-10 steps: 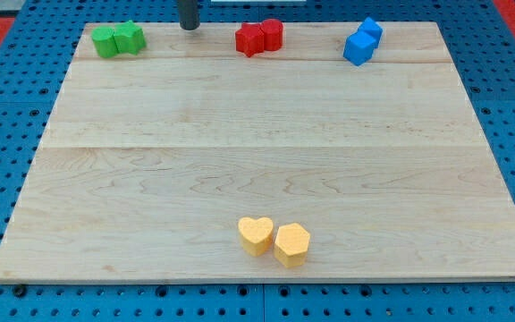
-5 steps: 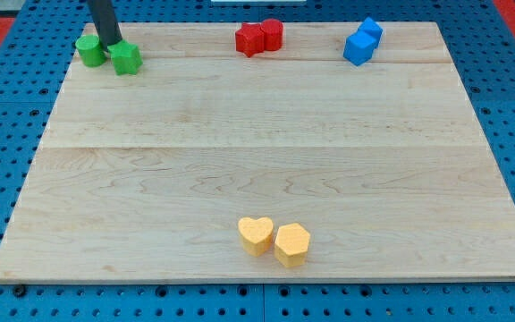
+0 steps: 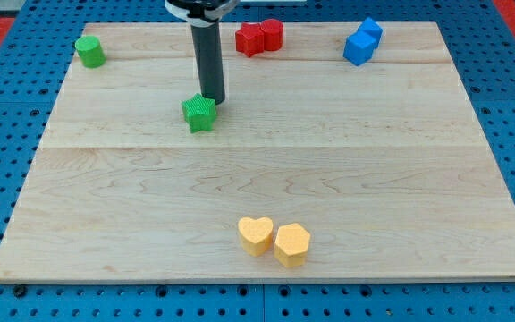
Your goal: Place green blocks at the center of the board
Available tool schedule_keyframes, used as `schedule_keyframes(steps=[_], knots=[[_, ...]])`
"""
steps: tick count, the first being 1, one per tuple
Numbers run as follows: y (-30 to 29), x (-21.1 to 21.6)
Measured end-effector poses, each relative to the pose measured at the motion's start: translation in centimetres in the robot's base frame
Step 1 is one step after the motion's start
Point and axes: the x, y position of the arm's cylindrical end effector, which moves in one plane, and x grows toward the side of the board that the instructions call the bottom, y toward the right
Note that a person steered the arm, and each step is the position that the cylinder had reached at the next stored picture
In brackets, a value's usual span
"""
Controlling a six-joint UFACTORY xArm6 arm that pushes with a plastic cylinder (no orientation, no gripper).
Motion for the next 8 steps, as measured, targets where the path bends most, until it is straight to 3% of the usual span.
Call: schedule_keyframes(steps=[1,3,4,5,7,8], knots=[[-4.5,-3.5],[-3.0,4.4],[1.2,6.0],[-2.1,4.6],[-20.8,2.1],[-22.9,-0.6]])
